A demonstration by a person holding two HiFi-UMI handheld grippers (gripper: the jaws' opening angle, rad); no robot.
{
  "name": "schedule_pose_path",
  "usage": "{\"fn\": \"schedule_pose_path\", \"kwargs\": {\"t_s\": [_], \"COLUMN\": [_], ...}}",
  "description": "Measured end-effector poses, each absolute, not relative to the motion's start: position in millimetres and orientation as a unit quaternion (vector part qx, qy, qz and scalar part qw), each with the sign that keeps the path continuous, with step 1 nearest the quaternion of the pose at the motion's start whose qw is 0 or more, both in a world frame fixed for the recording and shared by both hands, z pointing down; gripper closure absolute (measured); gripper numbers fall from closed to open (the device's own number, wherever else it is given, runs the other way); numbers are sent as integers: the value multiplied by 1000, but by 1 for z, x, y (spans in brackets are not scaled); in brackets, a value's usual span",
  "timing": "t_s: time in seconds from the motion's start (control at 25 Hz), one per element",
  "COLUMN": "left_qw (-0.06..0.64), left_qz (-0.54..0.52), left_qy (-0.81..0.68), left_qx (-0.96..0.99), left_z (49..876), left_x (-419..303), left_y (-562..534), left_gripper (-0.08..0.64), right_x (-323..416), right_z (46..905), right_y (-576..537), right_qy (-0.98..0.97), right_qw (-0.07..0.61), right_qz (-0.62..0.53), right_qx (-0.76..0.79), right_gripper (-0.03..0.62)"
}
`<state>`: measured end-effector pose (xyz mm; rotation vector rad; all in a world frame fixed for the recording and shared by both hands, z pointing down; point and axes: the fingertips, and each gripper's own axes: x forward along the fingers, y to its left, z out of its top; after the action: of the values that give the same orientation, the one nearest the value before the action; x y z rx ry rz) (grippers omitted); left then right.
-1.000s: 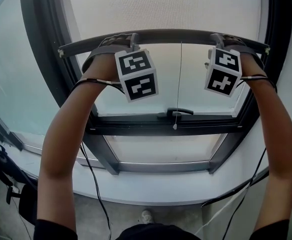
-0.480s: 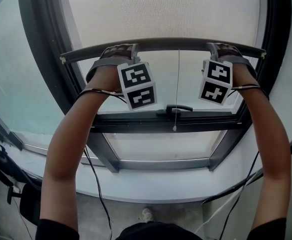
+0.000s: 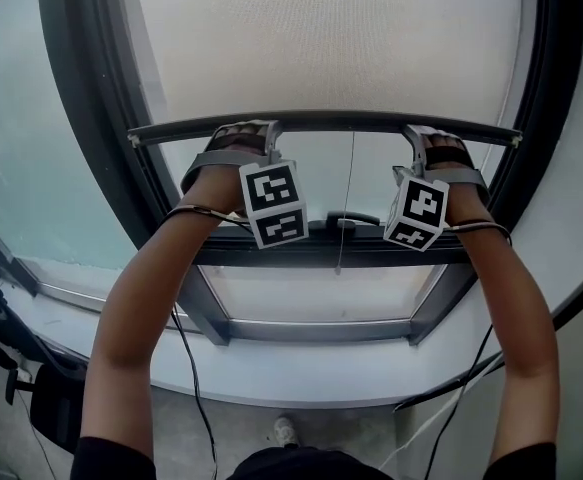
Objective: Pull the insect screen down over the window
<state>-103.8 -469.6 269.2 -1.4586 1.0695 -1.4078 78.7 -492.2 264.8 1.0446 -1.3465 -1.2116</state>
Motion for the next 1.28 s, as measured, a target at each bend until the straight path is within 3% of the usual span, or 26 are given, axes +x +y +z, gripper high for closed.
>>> {"fn": "schedule_pose_path", "kwargs": {"t_s": [0.84, 1.28], "left_qw": [433, 423], "left_qz": [-524, -544], "left_qy": [460, 442], "left_qx": [-571, -574], "left_z": [273, 322], "left_x": [-104, -104], "left_y": [-473, -471], "left_gripper": [225, 225], "right_x": [78, 79], "right_z": [272, 322], "right_y": [-494, -491], "right_qy": [-535, -548], "right_qw": [506, 526], "right_qz": [-514, -503], "right_qx": [440, 413], "right_gripper": [273, 273]}}
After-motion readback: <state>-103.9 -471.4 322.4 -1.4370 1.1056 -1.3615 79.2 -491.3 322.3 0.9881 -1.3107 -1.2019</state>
